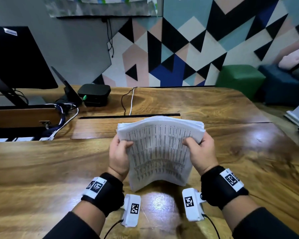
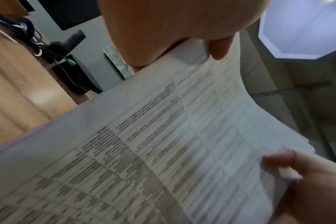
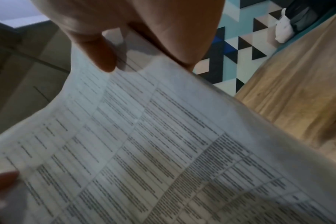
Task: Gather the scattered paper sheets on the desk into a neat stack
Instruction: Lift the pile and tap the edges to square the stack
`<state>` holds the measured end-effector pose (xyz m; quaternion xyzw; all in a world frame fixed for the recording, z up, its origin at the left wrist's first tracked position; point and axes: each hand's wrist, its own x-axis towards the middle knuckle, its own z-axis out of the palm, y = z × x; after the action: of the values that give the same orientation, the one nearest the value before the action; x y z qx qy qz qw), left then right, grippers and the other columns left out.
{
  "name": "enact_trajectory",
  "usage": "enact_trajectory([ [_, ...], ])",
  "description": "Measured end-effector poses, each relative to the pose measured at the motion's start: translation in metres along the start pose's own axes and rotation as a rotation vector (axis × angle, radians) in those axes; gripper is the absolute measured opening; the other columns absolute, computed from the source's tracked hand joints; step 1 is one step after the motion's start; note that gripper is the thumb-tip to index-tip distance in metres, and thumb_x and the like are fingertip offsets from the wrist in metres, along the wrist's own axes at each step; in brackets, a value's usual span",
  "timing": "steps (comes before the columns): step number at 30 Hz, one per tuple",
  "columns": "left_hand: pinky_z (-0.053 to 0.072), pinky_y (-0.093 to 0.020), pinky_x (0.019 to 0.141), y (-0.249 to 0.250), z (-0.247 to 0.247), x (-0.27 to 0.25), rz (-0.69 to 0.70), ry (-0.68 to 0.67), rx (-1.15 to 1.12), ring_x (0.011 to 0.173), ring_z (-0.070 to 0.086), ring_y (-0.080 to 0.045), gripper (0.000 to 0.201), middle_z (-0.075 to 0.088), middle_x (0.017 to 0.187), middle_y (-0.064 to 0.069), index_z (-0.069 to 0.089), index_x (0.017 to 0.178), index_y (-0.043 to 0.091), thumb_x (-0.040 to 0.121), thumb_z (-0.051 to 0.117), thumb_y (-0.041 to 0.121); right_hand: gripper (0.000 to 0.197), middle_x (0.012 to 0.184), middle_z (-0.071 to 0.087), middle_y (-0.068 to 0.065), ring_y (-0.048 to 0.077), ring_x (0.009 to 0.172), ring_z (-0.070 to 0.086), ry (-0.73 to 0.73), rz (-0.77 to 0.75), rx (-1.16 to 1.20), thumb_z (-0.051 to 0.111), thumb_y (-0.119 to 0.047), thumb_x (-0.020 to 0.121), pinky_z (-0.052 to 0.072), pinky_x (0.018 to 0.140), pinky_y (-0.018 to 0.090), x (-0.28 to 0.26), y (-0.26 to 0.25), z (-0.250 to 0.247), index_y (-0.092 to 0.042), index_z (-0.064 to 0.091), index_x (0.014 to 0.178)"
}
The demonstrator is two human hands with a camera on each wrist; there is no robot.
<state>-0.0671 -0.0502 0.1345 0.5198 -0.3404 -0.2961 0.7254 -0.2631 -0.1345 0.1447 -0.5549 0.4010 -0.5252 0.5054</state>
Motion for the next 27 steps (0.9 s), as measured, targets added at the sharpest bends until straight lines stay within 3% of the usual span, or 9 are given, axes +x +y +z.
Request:
enact_trajectory([
  [3, 0.050, -0.018, 0.065, -0.004, -0.005, 0.005, -0.004, 0.050, -0.031, 0.074, 0.062, -0.004, 0.024, 0.063, 0.083, -0.010, 0.059, 0.091, -0.003, 0.082, 0.038, -0.009, 0.036, 0.059, 0.068, -0.014, -0.005, 0.057, 0.058, 0.044, 0.037, 0.018, 0.052, 0.017, 0.081, 0.050, 0.057, 0.013, 0.003, 0.005, -0.006, -0.016, 0.064, 0.075],
  [7, 0.053, -0.015, 0.060, -0.012, 0.005, -0.011, -0.066, 0.045, -0.014, 0.070, 0.065, 0.001, 0.034, 0.062, 0.086, -0.009, 0.058, 0.088, 0.008, 0.091, 0.035, -0.016, 0.034, 0.063, 0.067, -0.010, -0.007, 0.055, 0.058, 0.073, 0.097, -0.026, 0.051, 0.014, 0.085, 0.048, 0.062, 0.024, -0.003, 0.018, -0.003, -0.016, 0.064, 0.072],
  [11, 0.054, -0.017, 0.066, -0.004, 0.009, -0.011, 0.050, 0.088, -0.088, 0.078, 0.065, -0.002, 0.023, 0.066, 0.090, -0.003, 0.058, 0.097, 0.011, 0.084, 0.042, 0.000, 0.037, 0.063, 0.070, -0.021, -0.012, 0.060, 0.060, 0.090, -0.004, 0.013, 0.050, 0.015, 0.087, 0.048, 0.058, 0.007, -0.008, 0.009, 0.007, -0.019, 0.063, 0.078],
  [14, 0.054, -0.018, 0.067, 0.001, 0.004, -0.006, 0.096, 0.080, -0.125, 0.078, 0.064, -0.004, 0.023, 0.070, 0.085, 0.005, 0.057, 0.095, 0.010, 0.079, 0.042, 0.002, 0.038, 0.065, 0.071, -0.019, -0.009, 0.063, 0.061, 0.099, -0.029, 0.039, 0.050, 0.016, 0.086, 0.049, 0.059, 0.008, -0.011, 0.008, 0.007, -0.019, 0.063, 0.078],
  [16, 0.053, -0.023, 0.068, -0.009, -0.001, -0.008, 0.045, 0.107, -0.073, 0.080, 0.063, -0.008, 0.022, 0.066, 0.086, -0.002, 0.058, 0.092, 0.012, 0.077, 0.043, 0.005, 0.037, 0.068, 0.072, -0.015, -0.005, 0.065, 0.062, 0.089, -0.007, 0.002, 0.052, 0.014, 0.086, 0.051, 0.062, 0.013, -0.016, 0.016, 0.007, -0.020, 0.064, 0.079],
  [19, 0.053, -0.031, 0.070, -0.033, -0.002, -0.018, -0.057, 0.174, -0.018, 0.088, 0.058, -0.026, 0.020, 0.063, 0.089, -0.011, 0.059, 0.090, 0.011, 0.084, 0.043, 0.000, 0.034, 0.074, 0.071, -0.009, -0.006, 0.068, 0.064, 0.066, 0.070, -0.005, 0.050, 0.010, 0.089, 0.051, 0.062, 0.014, -0.022, 0.031, 0.011, -0.020, 0.063, 0.084],
  [21, 0.054, -0.024, 0.065, -0.036, 0.000, -0.019, -0.064, 0.215, -0.033, 0.083, 0.061, -0.021, 0.023, 0.066, 0.085, -0.007, 0.058, 0.090, 0.010, 0.087, 0.041, -0.004, 0.035, 0.080, 0.069, -0.007, -0.008, 0.070, 0.064, 0.070, 0.070, 0.010, 0.046, 0.009, 0.092, 0.051, 0.063, 0.012, -0.022, 0.030, 0.015, -0.021, 0.062, 0.087],
  [23, 0.055, -0.025, 0.066, -0.031, -0.002, -0.015, -0.043, 0.237, -0.066, 0.079, 0.063, -0.013, 0.023, 0.071, 0.081, 0.002, 0.060, 0.090, 0.013, 0.080, 0.041, 0.004, 0.035, 0.079, 0.065, -0.007, -0.010, 0.068, 0.062, 0.093, 0.027, 0.022, 0.043, 0.010, 0.094, 0.049, 0.063, 0.008, -0.018, 0.025, 0.015, -0.020, 0.060, 0.086],
  [27, 0.050, -0.043, 0.079, -0.033, -0.003, -0.020, -0.066, 0.203, -0.058, 0.091, 0.059, -0.026, 0.027, 0.066, 0.092, -0.010, 0.060, 0.093, 0.014, 0.078, 0.039, 0.007, 0.036, 0.086, 0.067, -0.006, -0.008, 0.074, 0.063, 0.055, 0.065, 0.022, 0.039, 0.008, 0.095, 0.049, 0.065, 0.008, -0.026, 0.031, 0.014, -0.022, 0.059, 0.092],
])
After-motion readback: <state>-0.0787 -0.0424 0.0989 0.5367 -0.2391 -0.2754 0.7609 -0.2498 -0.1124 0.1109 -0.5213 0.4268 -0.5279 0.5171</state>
